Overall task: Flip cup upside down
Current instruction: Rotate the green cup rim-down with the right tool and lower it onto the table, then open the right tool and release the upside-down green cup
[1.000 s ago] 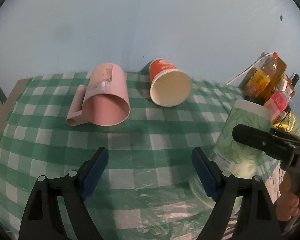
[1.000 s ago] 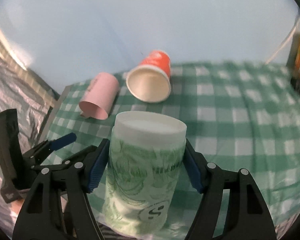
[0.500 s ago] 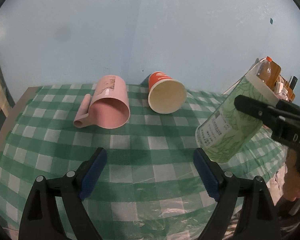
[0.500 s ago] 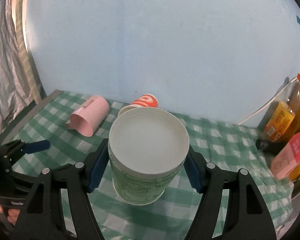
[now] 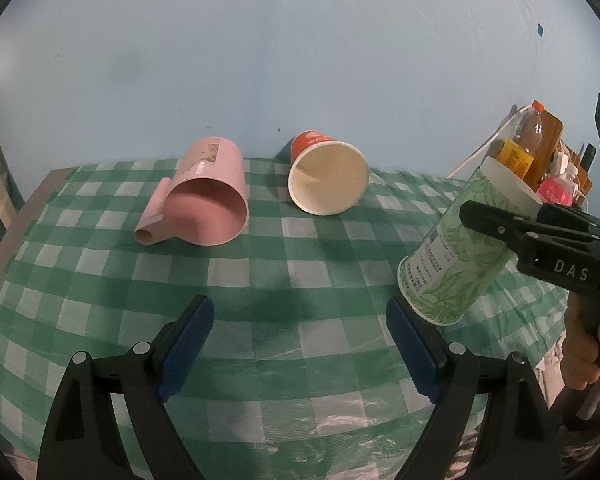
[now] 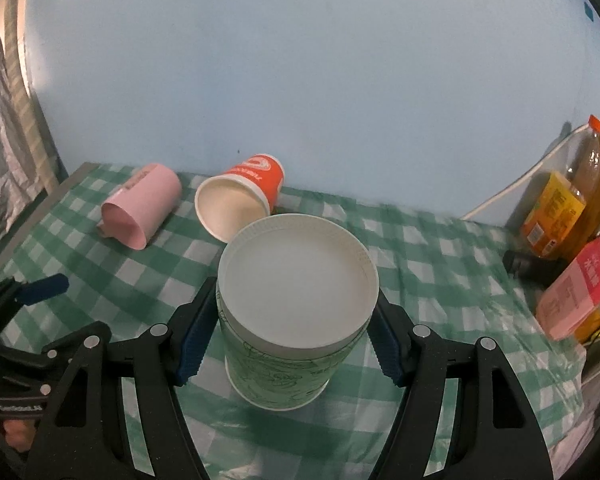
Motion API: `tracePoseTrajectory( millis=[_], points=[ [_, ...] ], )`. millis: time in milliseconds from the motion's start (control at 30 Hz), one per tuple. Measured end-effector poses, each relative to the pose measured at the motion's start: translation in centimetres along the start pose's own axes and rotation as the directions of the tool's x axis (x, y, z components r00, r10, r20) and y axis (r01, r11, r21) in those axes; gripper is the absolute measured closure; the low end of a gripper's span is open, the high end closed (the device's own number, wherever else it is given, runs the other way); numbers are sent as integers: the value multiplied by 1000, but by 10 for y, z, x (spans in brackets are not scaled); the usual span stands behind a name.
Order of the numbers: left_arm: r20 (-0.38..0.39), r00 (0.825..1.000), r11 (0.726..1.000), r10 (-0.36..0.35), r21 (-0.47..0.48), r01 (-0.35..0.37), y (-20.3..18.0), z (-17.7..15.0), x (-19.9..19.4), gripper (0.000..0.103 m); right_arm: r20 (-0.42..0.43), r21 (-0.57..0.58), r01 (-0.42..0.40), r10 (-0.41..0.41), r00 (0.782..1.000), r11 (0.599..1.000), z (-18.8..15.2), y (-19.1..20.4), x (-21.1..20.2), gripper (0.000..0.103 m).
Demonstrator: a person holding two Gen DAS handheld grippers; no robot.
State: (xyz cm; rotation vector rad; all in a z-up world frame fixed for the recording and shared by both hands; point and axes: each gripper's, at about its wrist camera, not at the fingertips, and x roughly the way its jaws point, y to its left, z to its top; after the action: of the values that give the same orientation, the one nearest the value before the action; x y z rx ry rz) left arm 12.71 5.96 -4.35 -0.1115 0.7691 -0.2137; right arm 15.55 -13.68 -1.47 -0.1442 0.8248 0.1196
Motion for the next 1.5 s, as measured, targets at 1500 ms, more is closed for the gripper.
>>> tracePoseTrajectory(
  millis=[1500],
  points=[
    [365, 929, 988, 68, 104, -113, -51, -49, -93, 0, 350, 25, 57, -63, 935, 998, -76, 11, -119, 13]
  ],
)
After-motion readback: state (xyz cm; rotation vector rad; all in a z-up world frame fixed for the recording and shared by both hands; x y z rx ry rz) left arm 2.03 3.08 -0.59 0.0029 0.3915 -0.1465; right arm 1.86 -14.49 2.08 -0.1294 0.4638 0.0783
